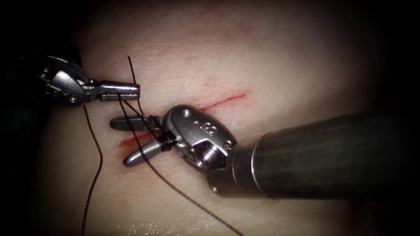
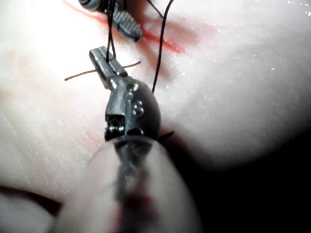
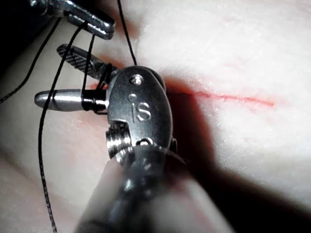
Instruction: Wound Closure
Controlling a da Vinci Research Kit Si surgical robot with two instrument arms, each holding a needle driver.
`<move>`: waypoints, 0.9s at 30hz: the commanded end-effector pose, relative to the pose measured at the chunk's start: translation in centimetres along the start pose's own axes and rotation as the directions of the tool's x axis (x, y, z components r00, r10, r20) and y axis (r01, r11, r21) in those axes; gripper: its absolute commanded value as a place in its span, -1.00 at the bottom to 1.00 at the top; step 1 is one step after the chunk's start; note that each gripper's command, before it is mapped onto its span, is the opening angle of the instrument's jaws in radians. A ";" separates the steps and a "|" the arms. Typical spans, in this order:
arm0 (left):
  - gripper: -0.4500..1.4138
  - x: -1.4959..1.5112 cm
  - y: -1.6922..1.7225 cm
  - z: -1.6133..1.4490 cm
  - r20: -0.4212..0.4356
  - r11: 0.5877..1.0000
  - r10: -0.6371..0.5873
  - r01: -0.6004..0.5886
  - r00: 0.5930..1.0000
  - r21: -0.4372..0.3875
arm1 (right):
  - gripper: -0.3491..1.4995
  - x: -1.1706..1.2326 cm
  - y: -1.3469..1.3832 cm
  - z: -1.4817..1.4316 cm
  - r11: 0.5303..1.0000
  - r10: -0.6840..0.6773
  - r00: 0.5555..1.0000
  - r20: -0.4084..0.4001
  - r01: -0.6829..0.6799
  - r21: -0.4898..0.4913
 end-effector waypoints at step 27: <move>-1.00 0.02 0.62 0.04 0.035 0.999 -0.022 0.021 0.999 0.046 | 0.14 0.07 0.09 -0.18 0.987 0.028 0.984 -0.177 -0.054 -0.149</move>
